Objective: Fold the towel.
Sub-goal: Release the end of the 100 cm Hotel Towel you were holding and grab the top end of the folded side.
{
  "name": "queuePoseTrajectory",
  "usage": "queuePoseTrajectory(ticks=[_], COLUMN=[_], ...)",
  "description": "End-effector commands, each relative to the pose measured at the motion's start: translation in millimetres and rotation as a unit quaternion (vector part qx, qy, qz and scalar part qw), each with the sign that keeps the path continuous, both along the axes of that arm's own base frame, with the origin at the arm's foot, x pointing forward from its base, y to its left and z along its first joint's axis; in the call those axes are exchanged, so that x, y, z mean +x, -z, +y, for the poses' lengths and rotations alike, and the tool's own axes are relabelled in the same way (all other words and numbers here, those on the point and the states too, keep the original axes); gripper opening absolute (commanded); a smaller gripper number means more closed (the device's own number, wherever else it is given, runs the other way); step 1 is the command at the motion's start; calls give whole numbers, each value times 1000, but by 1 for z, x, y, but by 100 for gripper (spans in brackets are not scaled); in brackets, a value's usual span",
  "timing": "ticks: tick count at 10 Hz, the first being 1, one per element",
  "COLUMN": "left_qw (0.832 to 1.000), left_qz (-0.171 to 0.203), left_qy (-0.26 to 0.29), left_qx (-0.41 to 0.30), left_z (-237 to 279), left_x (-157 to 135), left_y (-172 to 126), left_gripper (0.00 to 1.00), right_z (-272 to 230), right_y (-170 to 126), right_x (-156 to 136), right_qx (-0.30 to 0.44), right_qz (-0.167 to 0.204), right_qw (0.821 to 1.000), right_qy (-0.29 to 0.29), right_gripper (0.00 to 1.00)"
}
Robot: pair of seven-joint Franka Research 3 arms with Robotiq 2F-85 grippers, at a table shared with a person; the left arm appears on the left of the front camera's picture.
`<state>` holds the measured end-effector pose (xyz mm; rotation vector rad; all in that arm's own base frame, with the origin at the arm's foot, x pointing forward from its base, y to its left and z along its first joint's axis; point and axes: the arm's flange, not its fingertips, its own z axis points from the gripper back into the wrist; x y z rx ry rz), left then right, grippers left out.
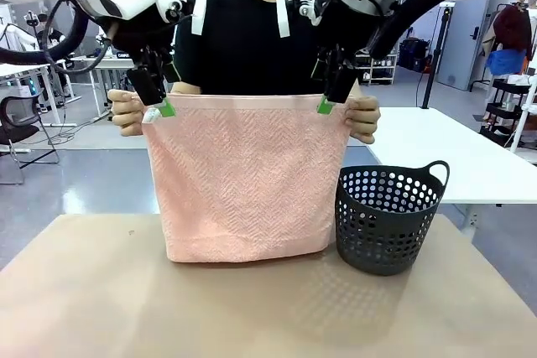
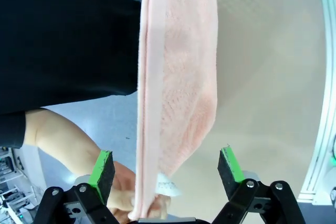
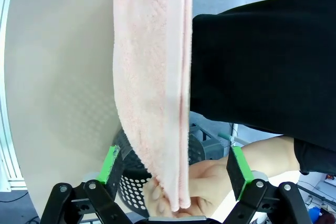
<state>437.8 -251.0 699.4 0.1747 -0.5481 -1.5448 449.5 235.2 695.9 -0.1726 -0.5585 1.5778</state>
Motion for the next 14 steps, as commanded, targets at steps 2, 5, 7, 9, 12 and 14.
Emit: queuePoseTrajectory(ticks=[2, 5, 7, 9, 12, 14], left_qw=[999, 998, 998, 997, 997, 997], left_qz=[37, 58, 64, 64, 66, 67], left_qy=[-7, -21, -22, -26, -28, -30], left_qx=[10, 9, 11, 15, 18, 14], left_z=[-1, 6, 8, 9, 10, 11], left_x=[32, 34, 33, 32, 31, 32], left_y=[10, 28, 34, 37, 39, 39], left_gripper=[100, 41, 0, 0, 0, 0], right_z=[-3, -8, -8, -4, -4, -2], right_y=[16, 38, 41, 46, 48, 47], right_x=[21, 29, 29, 28, 30, 30], right_qx=[-4, -2, 0, -3, 1, 1], right_qz=[36, 67, 74, 79, 82, 81], right_qw=[999, 997, 997, 997, 996, 997], right_qy=[8, 24, 24, 19, 18, 18], right_gripper=[100, 58, 0, 0, 0, 0])
